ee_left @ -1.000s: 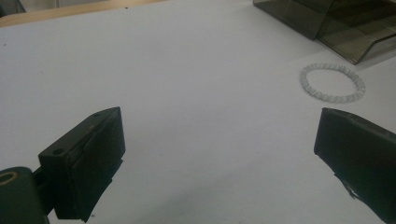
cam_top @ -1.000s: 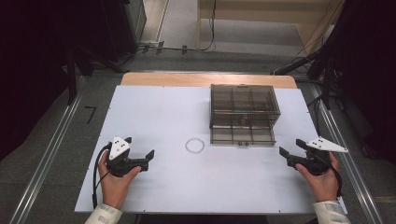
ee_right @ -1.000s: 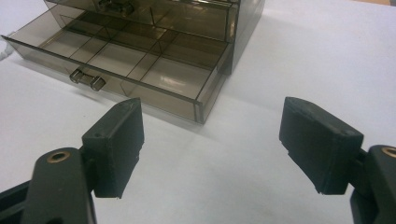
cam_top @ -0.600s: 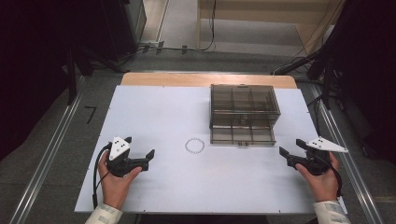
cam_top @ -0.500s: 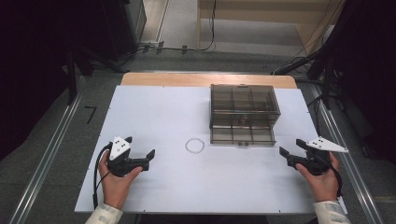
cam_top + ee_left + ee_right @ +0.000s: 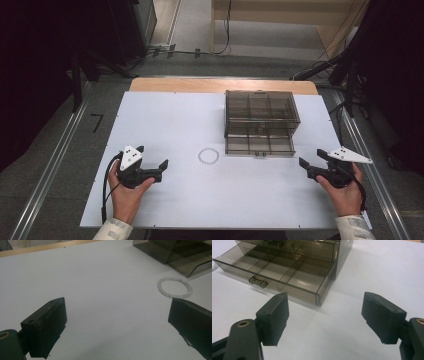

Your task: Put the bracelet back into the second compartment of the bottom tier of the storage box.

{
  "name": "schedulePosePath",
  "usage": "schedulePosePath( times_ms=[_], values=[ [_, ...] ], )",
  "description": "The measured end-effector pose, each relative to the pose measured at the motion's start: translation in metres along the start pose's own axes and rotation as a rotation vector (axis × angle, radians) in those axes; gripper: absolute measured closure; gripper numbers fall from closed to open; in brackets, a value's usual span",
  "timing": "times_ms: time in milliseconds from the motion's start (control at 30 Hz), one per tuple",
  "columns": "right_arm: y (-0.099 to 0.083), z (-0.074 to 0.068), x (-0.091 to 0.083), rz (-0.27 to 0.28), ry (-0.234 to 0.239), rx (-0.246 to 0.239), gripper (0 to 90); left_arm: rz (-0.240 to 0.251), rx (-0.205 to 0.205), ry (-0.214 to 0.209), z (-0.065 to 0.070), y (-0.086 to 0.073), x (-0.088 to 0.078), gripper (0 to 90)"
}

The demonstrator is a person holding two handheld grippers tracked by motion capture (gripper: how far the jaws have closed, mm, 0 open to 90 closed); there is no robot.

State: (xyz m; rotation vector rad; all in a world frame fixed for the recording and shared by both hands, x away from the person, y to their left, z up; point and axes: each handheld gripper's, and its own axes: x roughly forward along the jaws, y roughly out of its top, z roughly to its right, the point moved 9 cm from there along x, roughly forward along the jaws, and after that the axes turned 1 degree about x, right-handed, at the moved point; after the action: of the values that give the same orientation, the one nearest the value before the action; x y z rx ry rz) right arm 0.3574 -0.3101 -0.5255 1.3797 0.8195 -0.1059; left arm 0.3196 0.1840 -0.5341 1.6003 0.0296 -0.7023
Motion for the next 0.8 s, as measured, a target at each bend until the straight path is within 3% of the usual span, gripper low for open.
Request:
schedulePosePath(
  times_ms=[800],
  values=[
    [-0.0006, -0.0004, 0.0010, -0.003, -0.001, -0.002, 20.7, -0.004, 0.038, -0.009, 0.0099, 0.0041, 0.0087, 2.7]
  ],
)
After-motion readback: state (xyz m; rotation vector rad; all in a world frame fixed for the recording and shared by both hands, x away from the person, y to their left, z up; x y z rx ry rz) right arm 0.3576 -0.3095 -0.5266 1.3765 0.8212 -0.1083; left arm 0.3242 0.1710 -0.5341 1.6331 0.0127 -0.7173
